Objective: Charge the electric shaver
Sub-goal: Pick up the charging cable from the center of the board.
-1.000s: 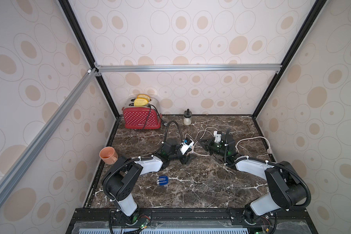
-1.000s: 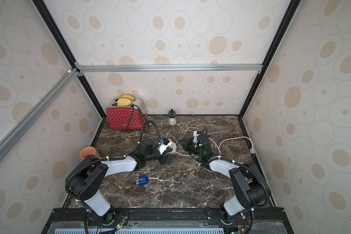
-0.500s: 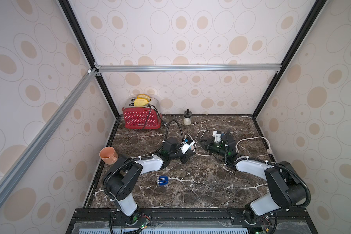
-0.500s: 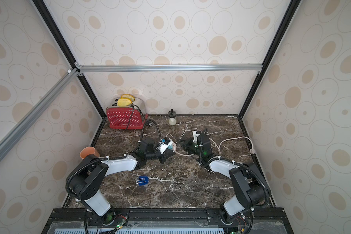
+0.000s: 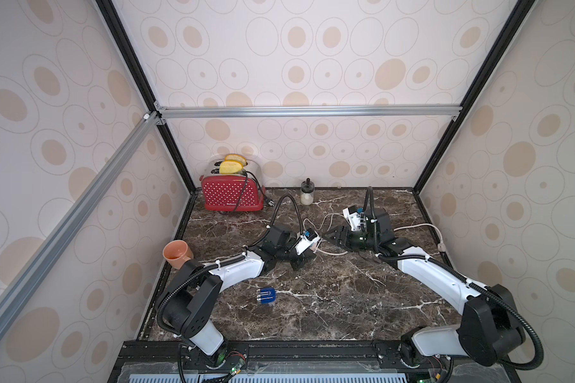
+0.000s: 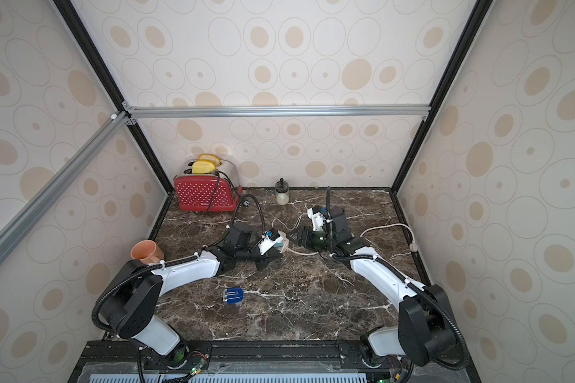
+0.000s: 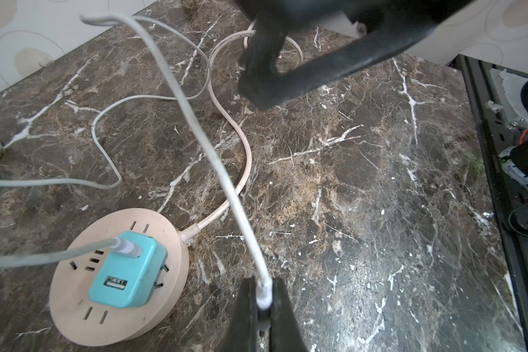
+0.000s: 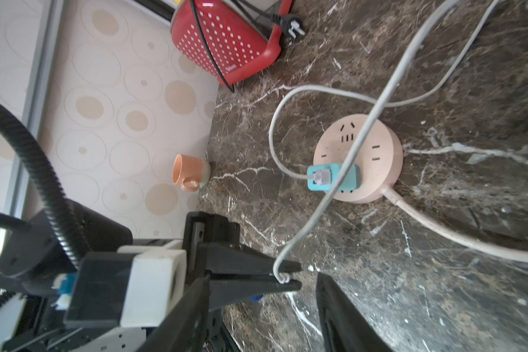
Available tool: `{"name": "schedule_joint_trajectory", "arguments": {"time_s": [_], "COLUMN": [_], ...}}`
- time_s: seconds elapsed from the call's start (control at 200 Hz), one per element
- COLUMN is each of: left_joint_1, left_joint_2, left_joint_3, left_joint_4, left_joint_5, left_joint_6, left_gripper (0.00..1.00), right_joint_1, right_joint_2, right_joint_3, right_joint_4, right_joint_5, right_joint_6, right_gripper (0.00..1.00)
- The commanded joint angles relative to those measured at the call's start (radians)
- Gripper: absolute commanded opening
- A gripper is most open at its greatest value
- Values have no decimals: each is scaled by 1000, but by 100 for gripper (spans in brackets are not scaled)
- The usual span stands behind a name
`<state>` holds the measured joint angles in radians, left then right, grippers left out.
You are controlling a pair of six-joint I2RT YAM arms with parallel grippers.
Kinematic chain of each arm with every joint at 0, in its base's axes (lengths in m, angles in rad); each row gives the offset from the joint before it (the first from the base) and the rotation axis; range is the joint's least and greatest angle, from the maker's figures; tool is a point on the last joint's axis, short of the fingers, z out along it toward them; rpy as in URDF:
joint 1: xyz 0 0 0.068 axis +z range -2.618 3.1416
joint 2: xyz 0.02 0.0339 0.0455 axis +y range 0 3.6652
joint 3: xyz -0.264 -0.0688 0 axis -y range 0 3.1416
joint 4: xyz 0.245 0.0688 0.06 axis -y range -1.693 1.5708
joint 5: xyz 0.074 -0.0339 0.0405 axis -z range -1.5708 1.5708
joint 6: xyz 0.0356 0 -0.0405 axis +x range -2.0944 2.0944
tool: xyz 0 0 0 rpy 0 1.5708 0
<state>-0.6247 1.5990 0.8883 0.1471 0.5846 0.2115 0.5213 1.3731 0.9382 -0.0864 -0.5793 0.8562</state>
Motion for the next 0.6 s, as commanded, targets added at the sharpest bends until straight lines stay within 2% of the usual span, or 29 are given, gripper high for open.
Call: {"name": "schedule_joint_trajectory", "arguments": {"time_s": [0.0, 0.371, 0.501, 0.591], "left_joint_1": [-6, -6, -6, -6], "left_joint_2": [-14, -21, -23, -29], "left_joint_3": [47, 70, 80, 81], "left_joint_4": [-71, -125, -163, -175], "left_joint_5": [4, 49, 57, 55], "left_joint_6": [72, 126, 154, 167], "left_gripper": [0, 0, 0, 0], "right_joint_1": [32, 106, 107, 107], "right_joint_2": [49, 160, 164, 172], "right_joint_3": [15, 58, 55, 59], "right_joint_4": [-157, -44, -39, -50], "right_joint_5": [-31, 0, 3, -5], "right_joint_6": [-119, -55, -54, -59], "right_gripper": [59, 49, 36, 34]}}
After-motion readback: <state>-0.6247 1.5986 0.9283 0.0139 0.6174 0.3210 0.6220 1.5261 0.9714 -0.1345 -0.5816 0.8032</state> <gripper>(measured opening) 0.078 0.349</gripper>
